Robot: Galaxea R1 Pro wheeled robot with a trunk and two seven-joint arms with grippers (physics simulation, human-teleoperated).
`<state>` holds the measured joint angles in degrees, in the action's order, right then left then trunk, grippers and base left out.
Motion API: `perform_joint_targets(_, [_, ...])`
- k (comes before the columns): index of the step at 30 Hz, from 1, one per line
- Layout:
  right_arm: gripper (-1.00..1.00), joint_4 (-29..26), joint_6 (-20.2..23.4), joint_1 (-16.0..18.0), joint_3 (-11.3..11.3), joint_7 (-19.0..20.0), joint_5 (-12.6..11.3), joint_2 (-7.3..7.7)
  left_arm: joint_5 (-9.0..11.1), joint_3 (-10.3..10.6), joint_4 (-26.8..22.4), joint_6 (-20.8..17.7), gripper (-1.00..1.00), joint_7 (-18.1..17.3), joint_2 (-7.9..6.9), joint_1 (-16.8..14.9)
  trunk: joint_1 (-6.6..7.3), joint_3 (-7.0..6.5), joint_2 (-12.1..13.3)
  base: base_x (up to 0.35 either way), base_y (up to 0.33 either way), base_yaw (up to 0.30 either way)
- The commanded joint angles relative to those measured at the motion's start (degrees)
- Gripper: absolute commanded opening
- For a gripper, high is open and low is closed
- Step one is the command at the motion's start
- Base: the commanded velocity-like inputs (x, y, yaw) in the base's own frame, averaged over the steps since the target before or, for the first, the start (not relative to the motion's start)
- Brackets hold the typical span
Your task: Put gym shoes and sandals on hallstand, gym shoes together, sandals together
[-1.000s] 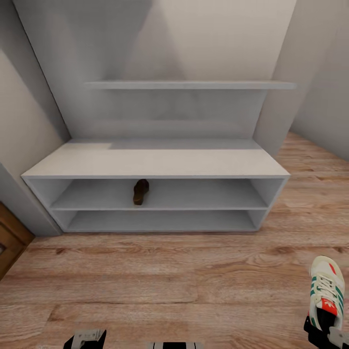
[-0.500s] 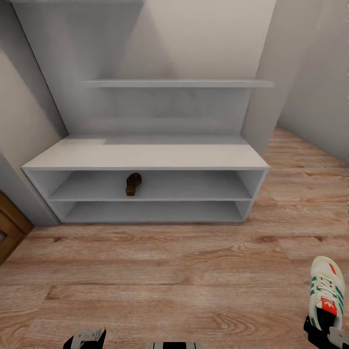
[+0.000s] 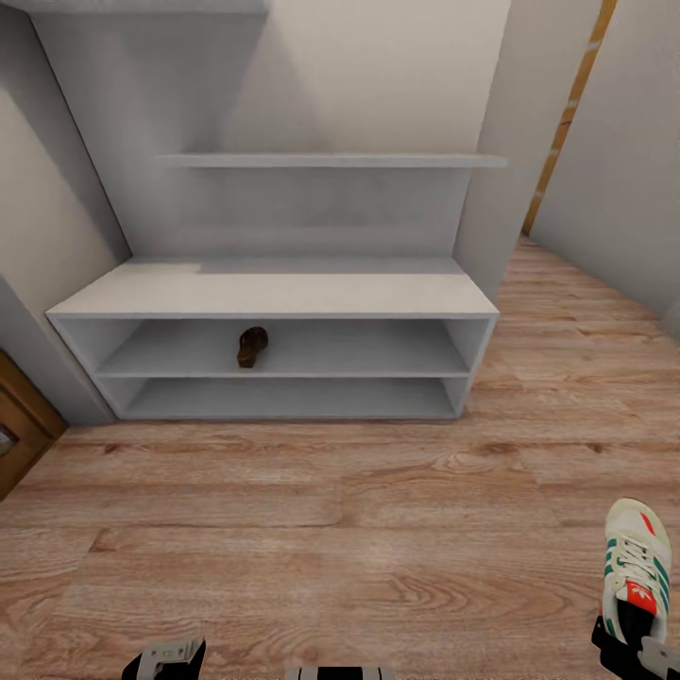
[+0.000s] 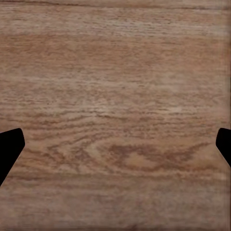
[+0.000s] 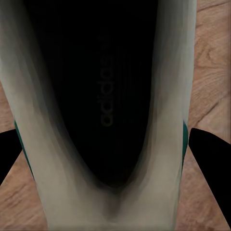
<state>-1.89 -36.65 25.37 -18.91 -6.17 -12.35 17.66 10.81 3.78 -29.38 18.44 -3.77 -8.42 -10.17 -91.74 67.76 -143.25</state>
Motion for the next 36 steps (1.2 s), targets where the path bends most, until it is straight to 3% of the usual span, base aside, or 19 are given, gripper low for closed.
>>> perform_joint_targets(1, [-1.00, 0.04, -0.18, 0.03, 0.36, 0.02, -0.57, 0.01, 0.61, 0.35, 0.04, 0.20, 1.00, -0.09, -0.08, -0.03, 0.02, 0.04, -0.02, -0.037, -0.023, 0.000])
perform_joint_targets(10, [-1.00, 0.04, -0.15, 0.03, 0.45, 0.03, -0.55, -0.08, 0.26, 0.87, -0.31, 0.20, 1.00, -0.39, -0.19, -0.06, 0.02, 0.04, -0.02, -0.011, -0.007, 0.000])
perform_joint_targets(12, [-1.00, 0.07, -0.11, 0.03, 0.48, 0.11, -0.43, -0.08, 0.21, 0.90, -0.35, 0.13, 1.00, -2.24, -0.37, -0.11, 0.02, 0.04, -0.02, 0.000, 0.000, 0.000])
perform_joint_targets(15, [-1.00, 0.11, -0.04, 0.03, 1.00, 0.22, 0.48, -0.34, 0.21, 0.61, 0.13, -0.07, 1.00, -8.37, -0.60, -0.26, 0.02, 0.04, -0.02, 0.000, 0.000, 0.000])
perform_joint_targets(17, [-1.00, 0.09, 0.02, 0.03, 2.38, 0.25, 2.60, -1.41, 0.36, 0.39, 0.46, -0.11, 1.00, -13.04, -1.00, -0.36, 0.02, 0.04, -0.02, 0.000, 0.000, 0.000])
perform_joint_targets(20, [-1.00, -0.06, 0.24, 0.03, 4.34, 0.26, 5.75, -3.12, 0.55, 0.01, 0.68, -0.03, 1.00, -17.27, -1.88, -0.41, 0.02, 0.04, -0.02, 0.000, 0.000, 0.000])
perform_joint_targets(21, [-1.00, -0.41, 0.50, 0.03, 5.57, 0.24, 8.04, -4.37, 0.69, -0.51, 0.73, 0.02, 1.00, -19.73, -2.53, -0.43, 0.02, 0.04, -0.02, 0.000, 0.000, 0.000])
perform_joint_targets(24, [-1.00, -1.65, 1.47, 0.03, 6.83, 0.18, 11.35, -6.42, 0.79, -1.80, 0.77, 0.06, 1.00, -22.79, -3.34, -0.45, 0.02, 0.04, -0.02, 0.000, 0.000, 0.000])
perform_joint_targets(25, [-1.00, -3.00, 2.87, 0.03, 7.32, 0.15, 13.44, -7.93, 0.82, -2.95, 0.62, 0.08, 1.00, -24.44, -3.66, -0.46, 0.02, 0.04, -0.02, 0.000, 0.000, 0.000])
perform_joint_targets(27, [-1.00, -4.76, 5.16, 0.03, 7.63, 0.10, 15.37, -9.50, 0.84, -4.23, 0.44, 0.09, 1.00, -25.87, -3.90, -0.46, 0.02, 0.04, -0.02, 0.000, 0.000, 0.000])
perform_joint_targets(28, [-1.00, -6.95, 8.43, 0.03, 7.83, 0.07, 17.09, -11.00, 0.86, -5.47, 0.29, 0.06, 1.00, -27.30, -4.05, -0.51, 0.02, 0.04, -0.02, 0.000, 0.000, 0.000])
perform_joint_targets(31, [-1.00, -11.15, 14.83, 0.03, 8.00, 0.03, 19.16, -13.02, 0.78, -7.08, 0.19, -0.07, 1.00, -29.78, -4.19, -0.67, 0.02, 0.04, -0.02, 0.000, 0.000, 0.000])
perform_joint_targets(32, [-1.00, -14.54, 19.79, 0.03, 8.07, 0.02, 20.06, -14.13, 0.70, -7.89, 0.18, -0.32, 1.00, -31.62, -4.25, -0.79, 0.02, 0.04, -0.02, 0.000, 0.000, 0.000])
perform_joint_targets(35, [-1.00, -19.96, 27.78, 0.03, 8.13, 0.06, 20.83, -15.50, 0.63, -8.66, 0.19, -0.58, 1.00, -34.29, -4.36, -0.89, 0.02, 0.04, -0.02, 0.000, 0.000, 0.000])
perform_joint_targets(36, [-1.00, -23.50, 33.23, 0.08, 8.15, 0.08, 21.13, -16.21, 0.63, -8.96, 0.20, -0.60, 1.00, -35.78, -4.51, -0.80, 0.02, 0.04, -0.02, 0.000, 0.000, 0.000])
